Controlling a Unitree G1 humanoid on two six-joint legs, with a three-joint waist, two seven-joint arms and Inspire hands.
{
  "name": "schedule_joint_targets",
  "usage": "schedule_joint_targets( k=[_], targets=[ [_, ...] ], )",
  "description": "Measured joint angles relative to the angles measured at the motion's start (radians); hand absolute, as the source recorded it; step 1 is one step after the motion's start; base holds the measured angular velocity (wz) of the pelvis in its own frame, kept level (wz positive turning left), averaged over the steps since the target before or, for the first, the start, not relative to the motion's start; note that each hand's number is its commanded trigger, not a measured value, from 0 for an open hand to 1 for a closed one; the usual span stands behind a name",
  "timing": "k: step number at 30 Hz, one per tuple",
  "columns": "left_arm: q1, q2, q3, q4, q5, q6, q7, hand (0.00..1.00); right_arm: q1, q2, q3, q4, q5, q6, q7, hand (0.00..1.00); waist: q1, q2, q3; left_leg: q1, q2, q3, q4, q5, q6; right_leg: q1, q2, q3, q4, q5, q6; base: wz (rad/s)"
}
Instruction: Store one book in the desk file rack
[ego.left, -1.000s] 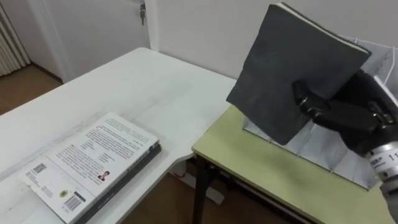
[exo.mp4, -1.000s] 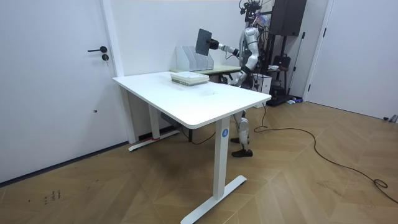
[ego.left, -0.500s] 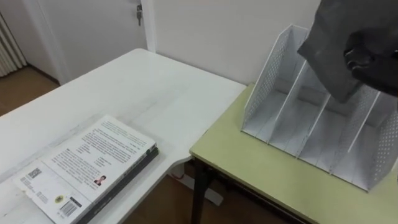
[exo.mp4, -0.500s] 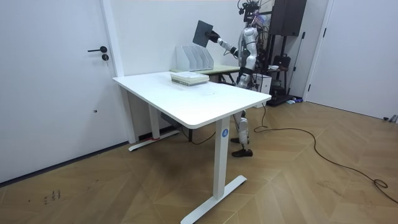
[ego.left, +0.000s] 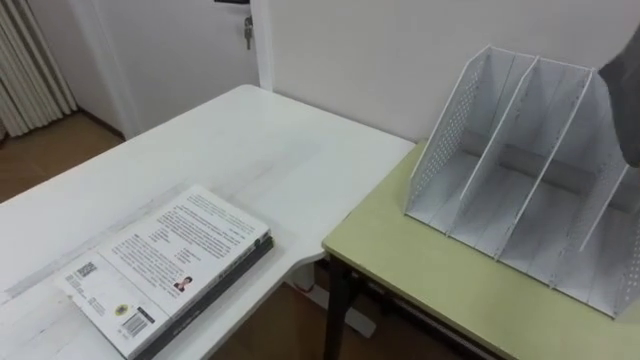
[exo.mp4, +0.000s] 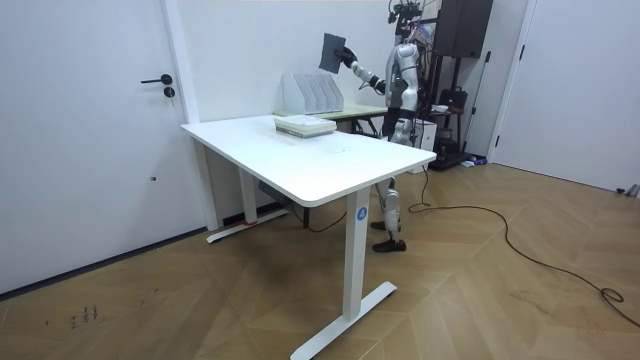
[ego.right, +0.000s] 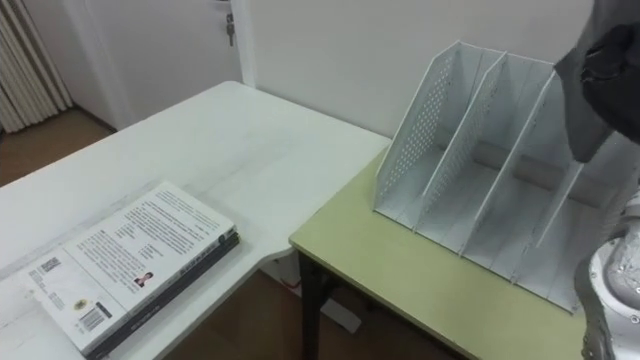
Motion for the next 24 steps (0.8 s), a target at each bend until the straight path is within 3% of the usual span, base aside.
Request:
schedule_joint_targets(
  k=[10, 24],
  targets=[
    [-0.004, 0.000, 0.001, 0.005, 0.005, -0.007, 0.005, 0.00, -0.030, -0.002, -0.008, 0.007, 0.000, -0.014, -0.075, 1.00, 0.000, -0.004, 0.0027, -0.002, 0.000, -0.003, 0.000, 0.000, 0.000, 0.001, 0.000, -0.002, -0.001, 0.000, 0.000, 0.00],
    [-0.005, 0.000, 0.009, 0.005, 0.005, -0.006, 0.007, 0.00, -0.030, -0.002, -0.012, 0.065, 0.002, -0.021, -0.079, 1.00, 0.000, -0.009, 0.0029, -0.009, -0.004, -0.017, -0.001, 0.000, 0.000, -0.001, -0.003, -0.010, -0.001, -0.003, 0.002, 0.01]
  ],
)
